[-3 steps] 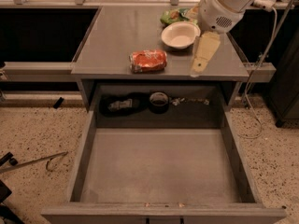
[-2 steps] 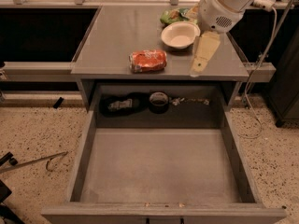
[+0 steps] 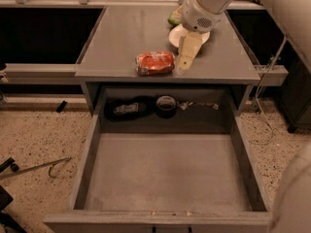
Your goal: Place coke can into top drawer
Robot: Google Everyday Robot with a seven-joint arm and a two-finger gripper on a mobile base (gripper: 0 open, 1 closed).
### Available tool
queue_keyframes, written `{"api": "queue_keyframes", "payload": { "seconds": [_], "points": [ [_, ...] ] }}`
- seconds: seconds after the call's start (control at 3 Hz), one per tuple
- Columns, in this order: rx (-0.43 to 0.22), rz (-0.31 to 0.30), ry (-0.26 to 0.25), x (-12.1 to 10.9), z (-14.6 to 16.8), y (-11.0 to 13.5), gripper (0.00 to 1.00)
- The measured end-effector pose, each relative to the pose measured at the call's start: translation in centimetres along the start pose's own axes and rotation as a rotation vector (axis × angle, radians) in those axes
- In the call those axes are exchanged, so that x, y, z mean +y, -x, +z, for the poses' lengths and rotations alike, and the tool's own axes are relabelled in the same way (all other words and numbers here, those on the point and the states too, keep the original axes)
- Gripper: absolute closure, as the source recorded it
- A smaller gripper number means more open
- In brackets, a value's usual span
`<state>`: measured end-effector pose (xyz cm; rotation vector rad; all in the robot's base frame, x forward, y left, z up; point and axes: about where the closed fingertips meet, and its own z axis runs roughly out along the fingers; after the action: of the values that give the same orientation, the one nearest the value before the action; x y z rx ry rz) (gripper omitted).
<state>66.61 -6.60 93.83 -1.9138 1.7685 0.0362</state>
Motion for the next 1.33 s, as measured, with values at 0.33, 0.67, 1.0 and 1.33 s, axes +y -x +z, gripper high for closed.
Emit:
{"api": "queue_keyframes", "payload": {
  "seconds": [0.33,0.67,1.0,1.33],
  "points": [
    [-0.058,-0.022,0.017,-2.3,3.8,2.2,0.0],
    [-0.086,-0.007,0.026,-4.2,7.1,2.8,0.0],
    [-0.097,0.015,0.043,-5.0,9.4,2.7,0.0],
    [-0.097,0.041,0.062,-5.1,10.9,1.9,0.0]
  ]
}}
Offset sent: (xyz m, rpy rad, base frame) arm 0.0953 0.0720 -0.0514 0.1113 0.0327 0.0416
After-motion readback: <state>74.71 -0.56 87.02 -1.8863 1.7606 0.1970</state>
